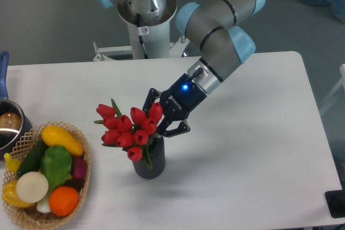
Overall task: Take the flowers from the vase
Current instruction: 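Close the gripper on the tulip bunch stems, then lift the tulip bunch straight up out of the grey vase, then carry the held tulips up and away from the vase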
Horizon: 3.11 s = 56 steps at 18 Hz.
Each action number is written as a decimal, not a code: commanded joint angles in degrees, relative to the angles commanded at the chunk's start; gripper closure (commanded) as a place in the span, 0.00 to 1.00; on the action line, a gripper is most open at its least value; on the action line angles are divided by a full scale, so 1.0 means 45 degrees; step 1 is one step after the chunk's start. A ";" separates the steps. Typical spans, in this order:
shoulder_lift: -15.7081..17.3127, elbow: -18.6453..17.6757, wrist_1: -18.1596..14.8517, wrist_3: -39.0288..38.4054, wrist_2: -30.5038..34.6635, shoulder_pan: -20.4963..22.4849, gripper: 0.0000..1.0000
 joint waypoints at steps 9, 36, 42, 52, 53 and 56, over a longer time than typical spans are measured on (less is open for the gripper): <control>0.0371 0.0020 0.0000 -0.0721 -0.0724 -0.0039 0.64; 0.1915 0.1308 -0.0020 -0.4179 -0.1681 0.0312 0.64; 0.2305 0.1426 -0.0020 -0.4726 -0.1855 0.0760 0.64; 0.2501 0.1484 -0.0039 -0.4864 -0.2267 0.3003 0.64; 0.2481 0.1446 -0.0001 -0.4844 -0.2228 0.3433 0.64; 0.2384 0.1367 0.0039 -0.4707 -0.2189 0.4274 0.64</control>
